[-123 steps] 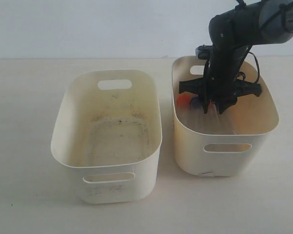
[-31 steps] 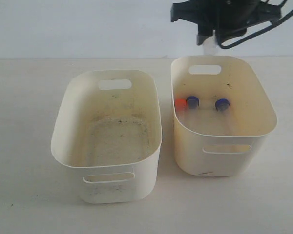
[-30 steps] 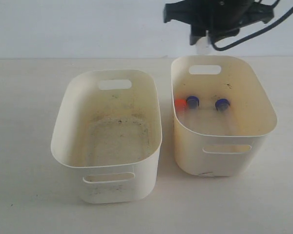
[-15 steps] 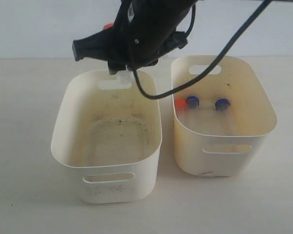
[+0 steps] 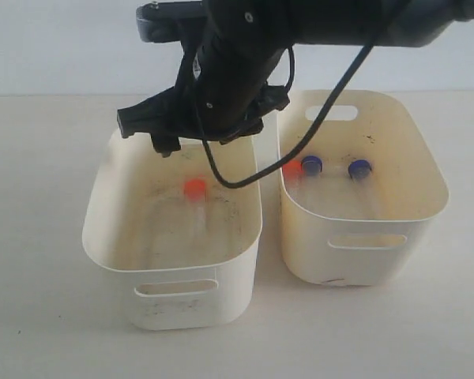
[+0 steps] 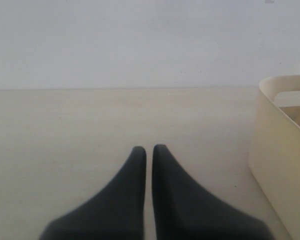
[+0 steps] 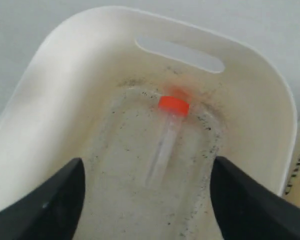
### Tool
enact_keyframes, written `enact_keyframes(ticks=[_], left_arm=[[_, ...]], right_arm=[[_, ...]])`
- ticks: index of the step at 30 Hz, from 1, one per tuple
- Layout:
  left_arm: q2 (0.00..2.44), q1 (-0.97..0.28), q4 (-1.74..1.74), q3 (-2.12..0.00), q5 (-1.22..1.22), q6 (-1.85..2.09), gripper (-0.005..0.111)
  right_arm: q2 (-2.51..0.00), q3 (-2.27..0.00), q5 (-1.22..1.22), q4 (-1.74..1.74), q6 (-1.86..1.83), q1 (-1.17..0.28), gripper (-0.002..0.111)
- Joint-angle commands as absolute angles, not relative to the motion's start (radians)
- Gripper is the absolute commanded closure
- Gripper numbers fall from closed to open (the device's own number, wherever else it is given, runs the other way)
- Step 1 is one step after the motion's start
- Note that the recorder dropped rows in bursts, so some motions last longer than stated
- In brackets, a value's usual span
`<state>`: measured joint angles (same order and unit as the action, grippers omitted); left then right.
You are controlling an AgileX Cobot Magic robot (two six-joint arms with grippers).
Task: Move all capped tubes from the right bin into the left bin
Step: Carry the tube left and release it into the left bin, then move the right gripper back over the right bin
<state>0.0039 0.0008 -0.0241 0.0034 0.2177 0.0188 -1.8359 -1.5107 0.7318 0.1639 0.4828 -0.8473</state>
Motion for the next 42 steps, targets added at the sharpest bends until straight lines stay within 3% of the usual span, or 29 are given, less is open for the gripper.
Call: enact_keyframes(ticks=[1,8,20,33,42], left_arm=[[0.0,0.001,-0.026,0.0,0.21,0.017,0.103],[0.0,0.001,-0.026,0.0,0.21,0.017,0.103],[0.0,0.001,-0.026,0.0,0.21,0.017,0.103],[0.0,0.001,-0.026,0.0,0.21,0.017,0.103],[0.0,0.001,-0.026,0.0,0.21,0.017,0.103]], right_arm=[[-1.776,-1.557,0.798,0.31,0.532,-0.846,0.057],[-1.761,-1.632,0.971,0.422,0.619,-0.743,0.109],[-1.802,-1.525,0.934,0.222,0.538,-0.483,0.108],[-1.996,-1.513,0.903,0.119,0.47,-0.469,0.108],[-2.002,-1.515,0.88,0.006,0.385,-0.416,0.108]])
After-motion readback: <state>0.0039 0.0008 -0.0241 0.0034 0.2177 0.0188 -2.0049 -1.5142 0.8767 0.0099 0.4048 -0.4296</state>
